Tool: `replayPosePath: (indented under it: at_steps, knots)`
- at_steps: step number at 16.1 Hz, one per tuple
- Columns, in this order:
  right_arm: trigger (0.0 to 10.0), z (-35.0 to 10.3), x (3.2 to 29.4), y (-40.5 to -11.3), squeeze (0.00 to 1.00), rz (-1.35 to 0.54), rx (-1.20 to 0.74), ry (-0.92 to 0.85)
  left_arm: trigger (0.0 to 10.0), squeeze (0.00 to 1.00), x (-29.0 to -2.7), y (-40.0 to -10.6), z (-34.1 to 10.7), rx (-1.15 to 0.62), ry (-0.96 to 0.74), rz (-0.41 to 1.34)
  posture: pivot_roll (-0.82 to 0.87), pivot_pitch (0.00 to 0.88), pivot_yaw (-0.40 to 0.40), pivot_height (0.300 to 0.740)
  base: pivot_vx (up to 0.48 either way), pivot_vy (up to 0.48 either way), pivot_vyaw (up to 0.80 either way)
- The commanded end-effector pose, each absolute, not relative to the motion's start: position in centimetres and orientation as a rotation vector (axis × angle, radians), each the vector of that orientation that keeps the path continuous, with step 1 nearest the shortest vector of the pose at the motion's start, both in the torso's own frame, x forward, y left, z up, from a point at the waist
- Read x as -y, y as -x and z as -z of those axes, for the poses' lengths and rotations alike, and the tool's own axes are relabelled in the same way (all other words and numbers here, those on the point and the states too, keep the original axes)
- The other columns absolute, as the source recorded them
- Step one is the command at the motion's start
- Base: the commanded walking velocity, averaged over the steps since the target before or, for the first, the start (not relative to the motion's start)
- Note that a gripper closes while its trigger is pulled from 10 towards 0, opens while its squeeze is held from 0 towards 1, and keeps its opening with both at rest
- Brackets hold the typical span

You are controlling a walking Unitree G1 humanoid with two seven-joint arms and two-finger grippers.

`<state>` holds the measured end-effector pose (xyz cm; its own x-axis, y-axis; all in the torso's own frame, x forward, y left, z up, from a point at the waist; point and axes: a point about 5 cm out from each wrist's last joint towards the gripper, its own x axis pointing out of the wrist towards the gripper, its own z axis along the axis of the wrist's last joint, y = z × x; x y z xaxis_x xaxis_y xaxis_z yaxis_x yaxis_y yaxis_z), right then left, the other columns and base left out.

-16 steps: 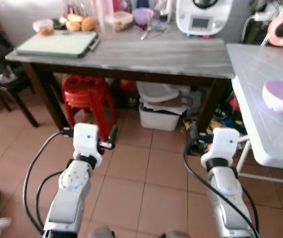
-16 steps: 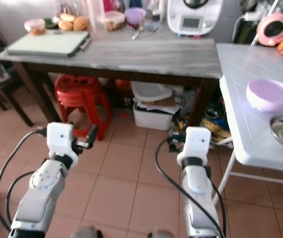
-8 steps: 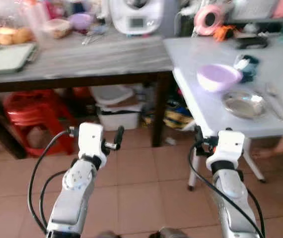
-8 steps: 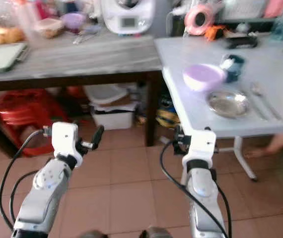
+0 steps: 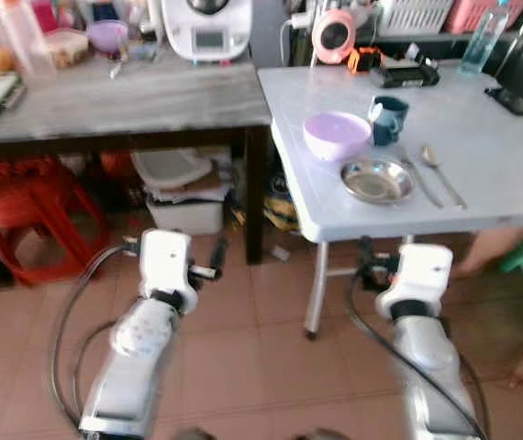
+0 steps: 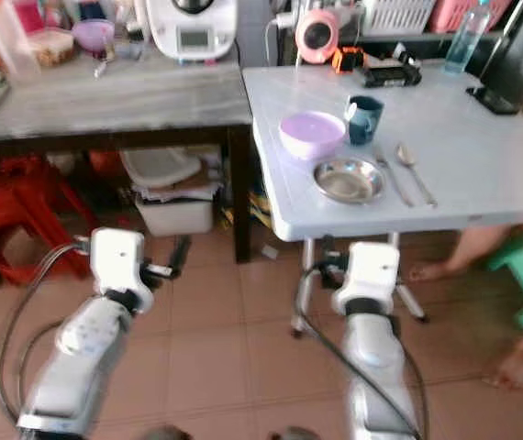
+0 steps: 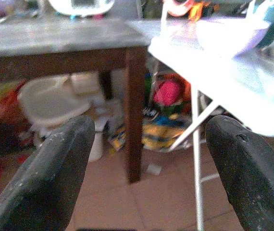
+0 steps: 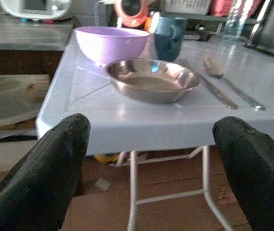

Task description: Setting the table

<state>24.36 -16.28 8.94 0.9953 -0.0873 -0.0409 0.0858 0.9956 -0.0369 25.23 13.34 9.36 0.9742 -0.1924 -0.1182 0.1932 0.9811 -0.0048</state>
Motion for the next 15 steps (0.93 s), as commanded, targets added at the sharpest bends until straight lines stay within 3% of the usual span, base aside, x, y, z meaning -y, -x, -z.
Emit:
replayPosePath:
  at_steps: [1, 9, 15]
  knots:
    - [10.0, -9.5, 16.0, -24.7, 0.00, 0.067, -0.017, 0.030, 10.0, 0.00, -13.7, -25.6, -9.7, -0.117, -0.020, 0.173, 0.01, 0.000, 0.012, 0.740, 0.000, -0.289, 0.00]
    - [10.0, -9.7, 15.7, -24.8, 0.00, 0.051, -0.005, 0.016, 10.0, 0.00, -13.4, -26.0, -10.6, -0.064, 0.017, 0.196, 0.01, 0.000, 0.016, 0.740, 0.000, -0.034, 0.00]
    - [10.0, -9.6, 16.0, -24.7, 0.00, 0.067, -0.016, 0.023, 10.0, 0.00, -13.1, -26.0, -10.6, -0.060, 0.036, 0.226, 0.01, 0.000, 0.015, 0.740, 0.312, 0.000, 0.00]
